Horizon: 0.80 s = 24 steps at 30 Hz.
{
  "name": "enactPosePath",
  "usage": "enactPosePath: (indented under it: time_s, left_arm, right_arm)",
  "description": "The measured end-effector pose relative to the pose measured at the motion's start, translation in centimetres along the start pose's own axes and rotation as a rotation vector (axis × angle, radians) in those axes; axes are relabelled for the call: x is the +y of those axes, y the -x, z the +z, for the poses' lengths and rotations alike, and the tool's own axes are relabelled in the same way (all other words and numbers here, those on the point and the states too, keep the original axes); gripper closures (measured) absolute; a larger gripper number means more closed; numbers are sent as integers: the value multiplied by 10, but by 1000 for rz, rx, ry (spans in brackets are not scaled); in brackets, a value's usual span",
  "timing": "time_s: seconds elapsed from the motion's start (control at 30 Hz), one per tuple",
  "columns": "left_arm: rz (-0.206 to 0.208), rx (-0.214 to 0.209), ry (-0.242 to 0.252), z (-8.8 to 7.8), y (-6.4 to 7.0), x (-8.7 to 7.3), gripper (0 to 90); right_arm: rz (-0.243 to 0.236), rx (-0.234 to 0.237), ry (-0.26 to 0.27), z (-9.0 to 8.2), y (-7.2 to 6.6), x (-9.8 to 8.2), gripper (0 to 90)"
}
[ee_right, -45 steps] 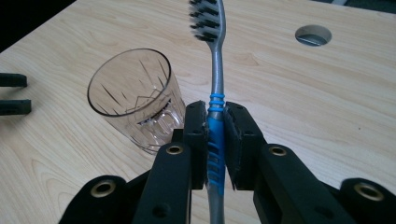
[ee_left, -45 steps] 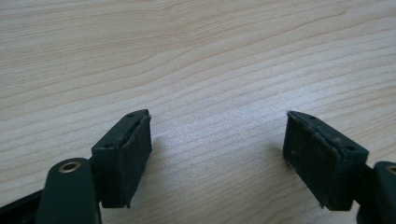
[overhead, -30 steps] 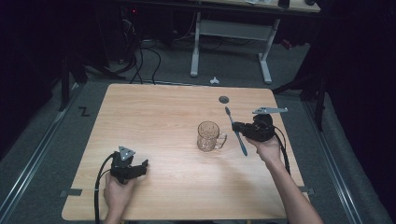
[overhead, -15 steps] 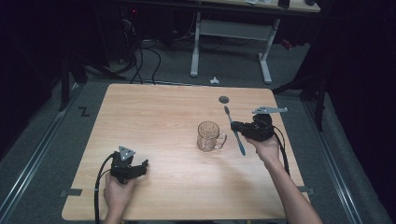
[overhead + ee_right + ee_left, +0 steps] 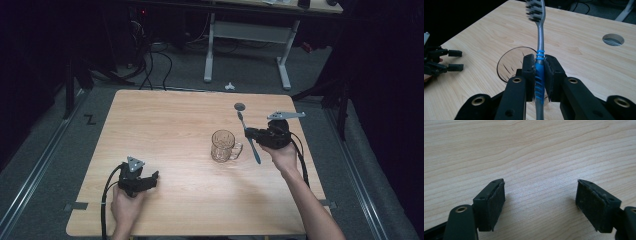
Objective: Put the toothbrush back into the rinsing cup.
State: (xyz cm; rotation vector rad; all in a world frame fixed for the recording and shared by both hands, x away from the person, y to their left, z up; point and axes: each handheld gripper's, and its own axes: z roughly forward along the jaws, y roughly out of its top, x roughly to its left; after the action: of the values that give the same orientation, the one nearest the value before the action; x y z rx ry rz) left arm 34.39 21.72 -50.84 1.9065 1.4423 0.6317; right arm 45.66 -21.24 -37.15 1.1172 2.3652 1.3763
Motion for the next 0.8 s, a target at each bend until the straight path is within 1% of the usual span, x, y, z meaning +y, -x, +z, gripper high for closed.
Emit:
enactPosePath:
  time_s: [0.13,0.17,0.23,0.37,0.43,0.5,0.6,0.8]
  left_arm:
    - [0,0,0,0,0,0,241]
    - [0,0,0,0,0,0,241]
    - [0,0,0,0,0,0,241]
    - [0,0,0,0,0,0,241]
    - [0,0,0,0,0,0,241]
    - [0,0,0,0,0,0,241]
    - [0,0,0,0,0,0,241]
    - [0,0,0,0,0,0,241]
  right_arm:
    - [-1,1,14,2,-1,2,795]
    - [-6,4,29,3,-2,2,795]
    - [-6,8,39,5,-2,2,795]
    - [-3,9,47,6,-2,3,795]
    - [-2,9,67,7,-2,4,796]
    - [3,11,76,8,-2,5,796]
    - [8,15,76,10,-1,7,796]
    - [-9,20,87,14,-6,15,796]
